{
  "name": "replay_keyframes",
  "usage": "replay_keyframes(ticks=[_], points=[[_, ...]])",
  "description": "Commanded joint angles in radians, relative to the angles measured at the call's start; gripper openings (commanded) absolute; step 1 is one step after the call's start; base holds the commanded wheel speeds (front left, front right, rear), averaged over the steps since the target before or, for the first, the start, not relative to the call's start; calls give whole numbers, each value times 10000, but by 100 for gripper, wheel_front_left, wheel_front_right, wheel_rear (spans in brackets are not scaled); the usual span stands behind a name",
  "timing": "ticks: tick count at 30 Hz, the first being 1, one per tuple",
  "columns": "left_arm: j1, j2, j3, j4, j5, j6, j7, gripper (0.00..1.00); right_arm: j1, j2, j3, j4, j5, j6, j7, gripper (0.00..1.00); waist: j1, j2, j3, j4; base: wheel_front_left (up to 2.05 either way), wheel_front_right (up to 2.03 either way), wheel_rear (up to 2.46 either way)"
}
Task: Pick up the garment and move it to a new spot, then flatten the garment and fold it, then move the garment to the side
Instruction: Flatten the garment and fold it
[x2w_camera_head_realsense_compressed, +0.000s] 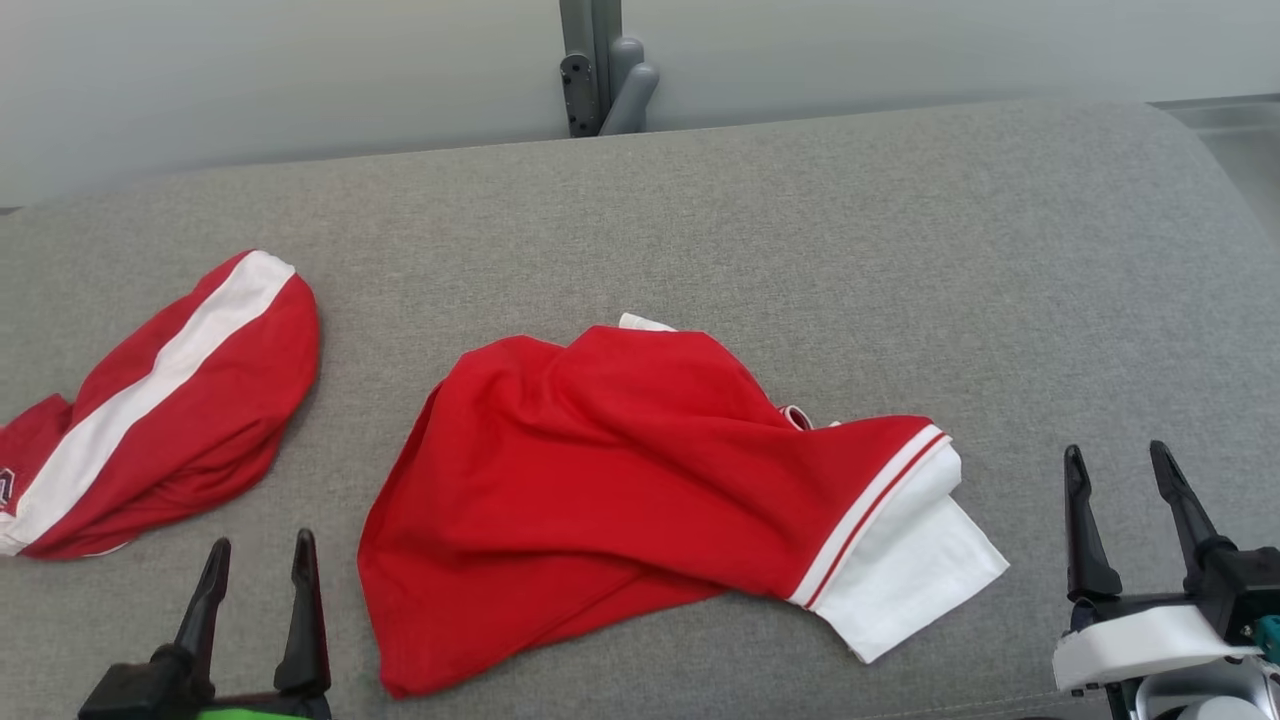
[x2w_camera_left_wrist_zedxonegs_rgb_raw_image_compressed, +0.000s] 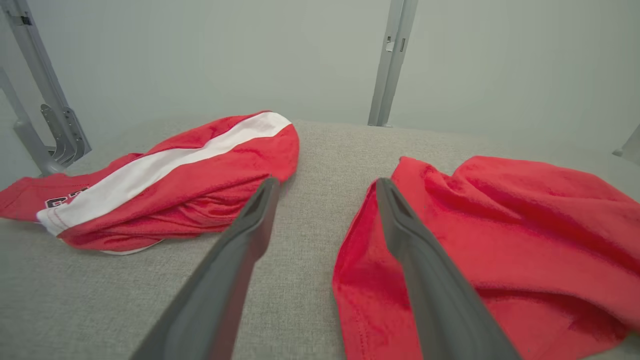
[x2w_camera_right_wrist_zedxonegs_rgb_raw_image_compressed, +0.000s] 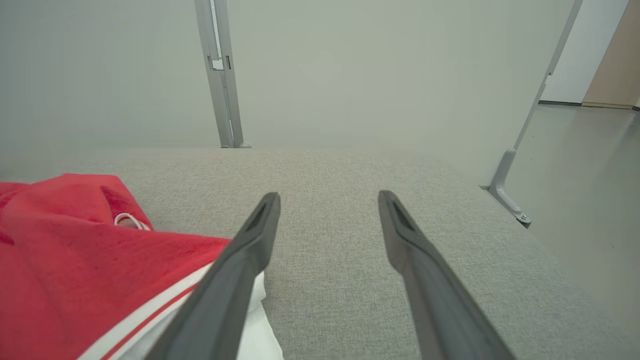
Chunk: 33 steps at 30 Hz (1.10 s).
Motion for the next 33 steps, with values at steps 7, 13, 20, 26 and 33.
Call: replay_keyframes(ticks=[7,13,20,26,33], points=[[718,-990,1623,333,1023,-963,2,100,302,-24,-480,561,-118,-3,-33,100,0,0,-79,297,0,0,0],[743,-1195,1994,337,1701,-1289,2,100,100,-25,-724,671,-304,-3,-33,100,0,0,7,336,0,0,0],[661,-934,1448,219,1389,-1324,2,100,74,-22,-543,661,-450,-3,-33,100,0,0,115,335,0,0,0],[612,-855,1216,159,1215,-1327,2,100,6,-25,-25,710,-587,-3,-33,100,0,0,159,325,0,0,0],[541,-783,1104,248,1129,-1329,2,100,-104,-28,388,655,-606,-3,-33,100,0,0,195,358,0,0,0]])
